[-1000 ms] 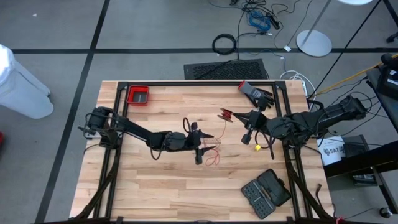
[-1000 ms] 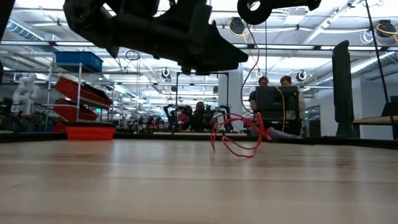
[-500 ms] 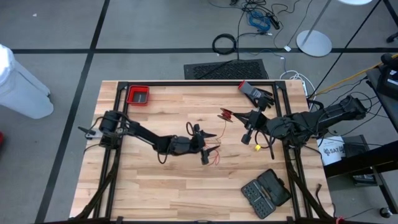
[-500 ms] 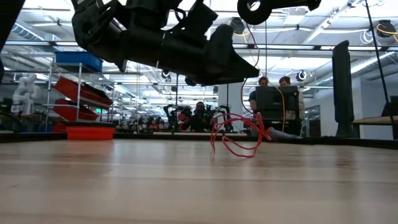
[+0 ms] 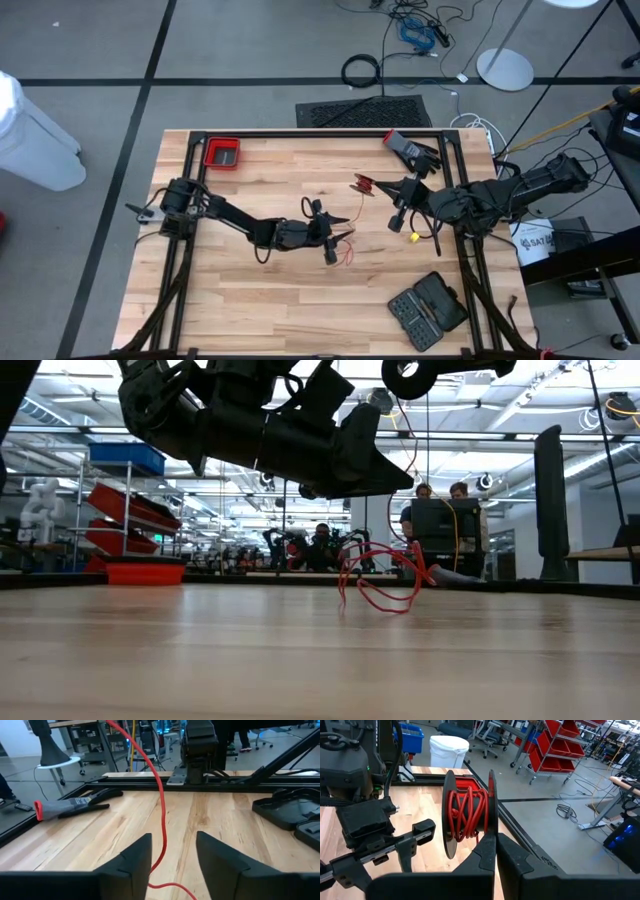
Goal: Coil cords
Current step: Uncoil the red wire from the spool
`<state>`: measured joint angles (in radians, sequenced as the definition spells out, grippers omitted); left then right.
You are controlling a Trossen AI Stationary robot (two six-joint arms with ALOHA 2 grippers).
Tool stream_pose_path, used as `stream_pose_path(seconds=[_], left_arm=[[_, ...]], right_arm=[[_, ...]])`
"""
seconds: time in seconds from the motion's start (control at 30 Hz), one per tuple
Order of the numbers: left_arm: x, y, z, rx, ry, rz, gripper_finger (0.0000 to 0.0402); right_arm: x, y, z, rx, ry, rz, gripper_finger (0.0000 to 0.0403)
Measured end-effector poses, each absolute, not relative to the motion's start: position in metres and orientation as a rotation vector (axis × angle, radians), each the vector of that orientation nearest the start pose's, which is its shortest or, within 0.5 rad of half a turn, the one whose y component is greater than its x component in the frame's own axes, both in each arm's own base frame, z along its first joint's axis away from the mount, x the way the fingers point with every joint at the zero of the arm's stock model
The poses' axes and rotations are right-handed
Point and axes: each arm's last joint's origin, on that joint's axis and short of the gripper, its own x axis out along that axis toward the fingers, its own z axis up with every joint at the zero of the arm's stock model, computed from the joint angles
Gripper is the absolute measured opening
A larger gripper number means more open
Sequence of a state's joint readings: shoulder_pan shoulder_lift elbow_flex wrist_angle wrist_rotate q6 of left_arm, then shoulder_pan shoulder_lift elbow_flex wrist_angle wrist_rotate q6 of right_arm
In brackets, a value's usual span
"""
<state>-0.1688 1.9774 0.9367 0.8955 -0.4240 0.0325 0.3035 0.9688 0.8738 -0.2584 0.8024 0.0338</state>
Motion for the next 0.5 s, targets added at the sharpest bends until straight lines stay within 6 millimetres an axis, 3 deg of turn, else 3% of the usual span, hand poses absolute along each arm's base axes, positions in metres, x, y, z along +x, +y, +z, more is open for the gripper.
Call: stream_pose_path(seconds=[0.5], left_arm=[[0.3894, -0.054, 0.1499, 0.078, 0.157, 0.253, 0.0079]], right_arm=[[0.1999, 0.0411, 0.3269, -0.144, 0.296, -0.477, 0.0]])
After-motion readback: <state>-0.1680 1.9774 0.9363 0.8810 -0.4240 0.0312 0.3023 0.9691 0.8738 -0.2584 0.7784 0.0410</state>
